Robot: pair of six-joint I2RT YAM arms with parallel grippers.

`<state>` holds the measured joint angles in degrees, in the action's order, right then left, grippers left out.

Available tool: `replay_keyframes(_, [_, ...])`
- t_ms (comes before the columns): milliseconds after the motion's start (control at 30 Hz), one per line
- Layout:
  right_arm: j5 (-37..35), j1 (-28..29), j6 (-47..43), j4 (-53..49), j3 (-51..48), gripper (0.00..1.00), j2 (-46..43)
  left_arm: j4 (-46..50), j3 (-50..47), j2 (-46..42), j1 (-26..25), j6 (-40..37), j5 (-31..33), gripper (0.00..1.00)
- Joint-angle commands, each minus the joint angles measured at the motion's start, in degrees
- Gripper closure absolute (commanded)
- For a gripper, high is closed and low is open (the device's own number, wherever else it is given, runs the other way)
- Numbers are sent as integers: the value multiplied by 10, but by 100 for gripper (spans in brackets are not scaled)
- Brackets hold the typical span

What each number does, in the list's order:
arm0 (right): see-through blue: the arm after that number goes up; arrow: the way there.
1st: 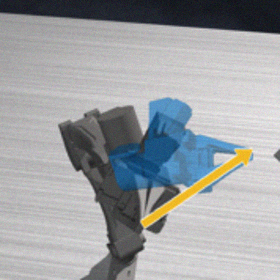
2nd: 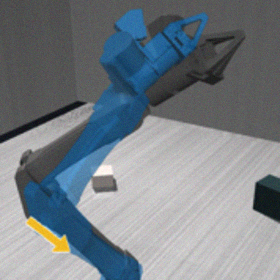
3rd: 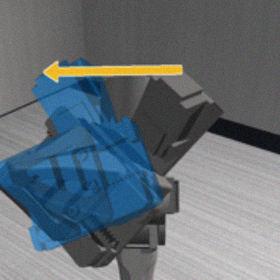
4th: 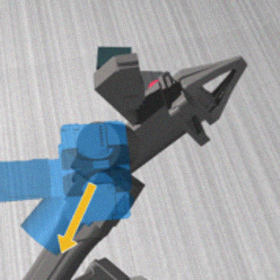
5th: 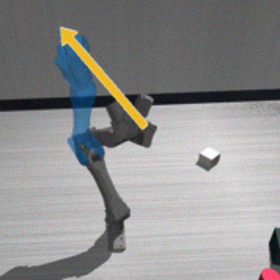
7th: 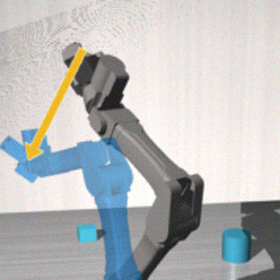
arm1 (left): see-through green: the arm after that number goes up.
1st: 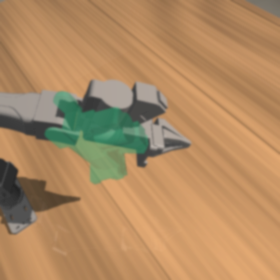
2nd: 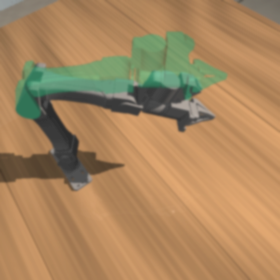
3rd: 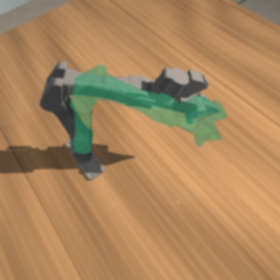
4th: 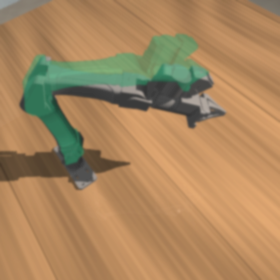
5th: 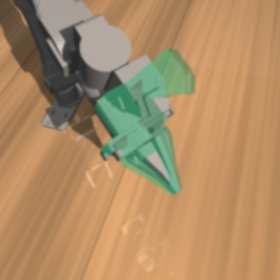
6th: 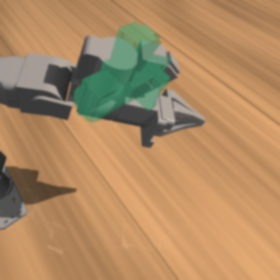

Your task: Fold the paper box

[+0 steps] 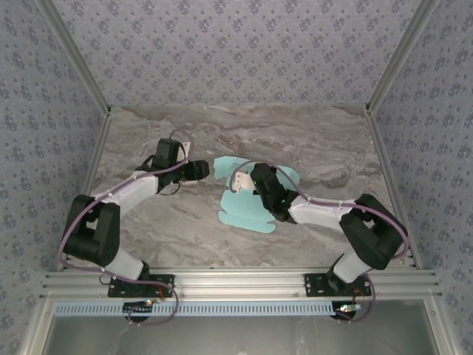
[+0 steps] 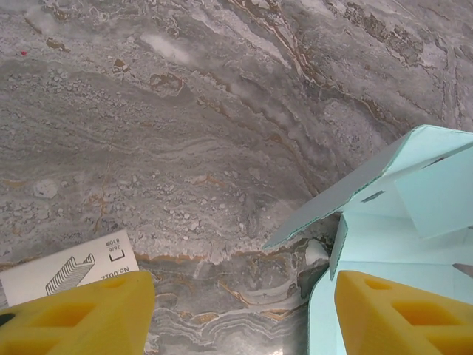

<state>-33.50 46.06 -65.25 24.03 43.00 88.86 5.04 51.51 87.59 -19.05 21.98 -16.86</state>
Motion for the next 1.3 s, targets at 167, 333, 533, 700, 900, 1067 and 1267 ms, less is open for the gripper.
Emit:
replay_keyframes(167, [-9,3,-7,23,-5,100,-14,-27,29,33,21,-4,13,35])
replay_keyframes(333, [-9,2,-1,21,-10,100,-12,-7,63,67,27,-14,36,37])
replay_keyframes(533, [-10,-7,3,26,-16,100,-2,8,112,124,26,-25,19,38])
replay_keyframes(700, [-8,-12,14,29,-19,100,7,16,143,164,23,-43,-10,39])
replay_keyframes(900, [-9,-15,23,34,-23,100,17,17,168,202,12,-62,-38,41])
replay_keyframes(1067, [-7,-19,28,33,-21,100,22,16,189,225,1,-77,-64,41])
replay_keyframes(1267, [-3,-24,43,27,-19,100,20,-8,184,233,-7,-84,-105,42])
